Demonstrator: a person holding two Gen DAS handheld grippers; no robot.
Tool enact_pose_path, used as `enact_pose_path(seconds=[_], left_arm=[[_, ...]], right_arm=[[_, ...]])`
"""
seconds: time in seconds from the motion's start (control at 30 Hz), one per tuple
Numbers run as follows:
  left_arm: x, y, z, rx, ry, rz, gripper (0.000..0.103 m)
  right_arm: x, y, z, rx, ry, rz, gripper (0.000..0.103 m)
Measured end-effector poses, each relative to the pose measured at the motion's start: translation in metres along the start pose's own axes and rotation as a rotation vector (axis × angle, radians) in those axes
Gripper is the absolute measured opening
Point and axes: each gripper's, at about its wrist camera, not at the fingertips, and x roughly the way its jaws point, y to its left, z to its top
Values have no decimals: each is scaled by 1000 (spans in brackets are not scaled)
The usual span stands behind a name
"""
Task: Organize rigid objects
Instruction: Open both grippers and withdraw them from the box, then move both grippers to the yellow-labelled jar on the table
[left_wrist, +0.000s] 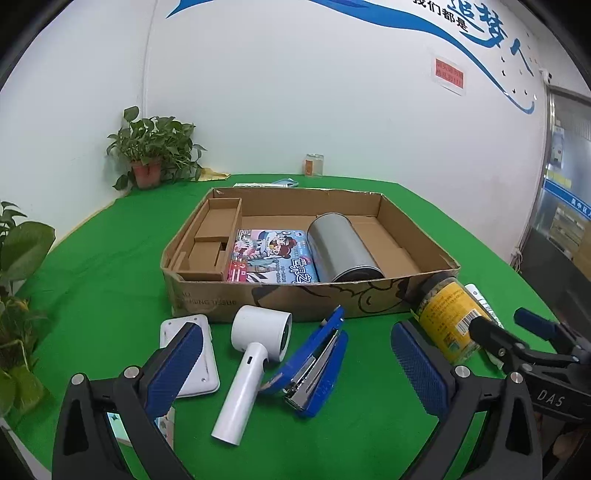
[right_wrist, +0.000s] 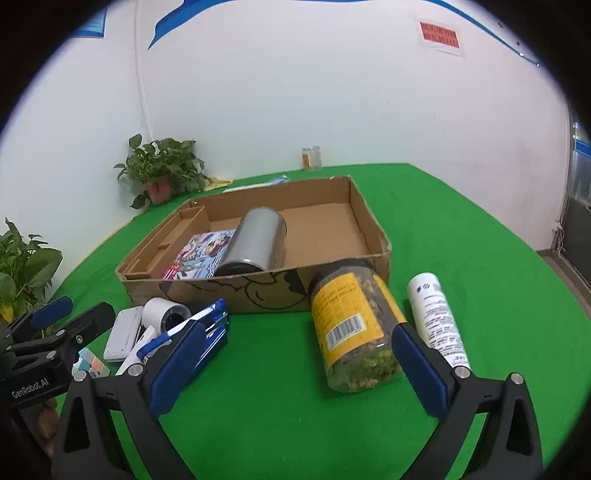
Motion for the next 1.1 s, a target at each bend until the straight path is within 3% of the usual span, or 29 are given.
enact_pose_path(seconds=[0.27,0.33,0.37,0.4,0.43,0.47,0.5,0.53,0.57,0.7,0.87,0.97,1.03,1.07,1.1], left_arm=[[3,3,-4,-1,28,22,103],[7,6,-5,-4,46,27,99],[8,7,-7,-1,47,32,73],[10,7,-8,6,55,24,53],[14,7,-9,13,81,0,25],[18,8,-9,4,111,-27,24],[20,9,-10,-9,120,-40,27],[20,9,-11,-21,118,-46,48],[21,9,-11,-30,111,-35,99],[22,2,-15,0,68,2,103],[39,-6,-22,30,125,-23,103],[44,-6,-23,13,140,-56,103],[44,-7,-24,12,146,-70,103],[44,-8,-25,14,148,-75,103],[44,-8,-26,15,149,-81,103]], right_arm=[[7,6,-7,-64,6,-43,100],[11,5,-8,-75,28,-49,84],[11,5,-9,-82,32,-63,60],[13,4,-10,-85,47,-76,53],[14,2,-11,-77,52,-60,53],[14,-1,-11,-67,49,-39,54],[13,-4,-11,-61,45,-28,63],[13,-6,-10,-58,42,-24,75],[12,-10,-9,-54,33,-15,94],[14,-30,-7,-57,15,-41,98],[42,-57,-7,-32,117,-74,97],[54,-59,-8,-47,165,-35,97],[60,-58,-10,-55,191,-17,94],[63,-56,-11,-67,206,-23,83],[64,-55,-14,-86,213,-34,83]])
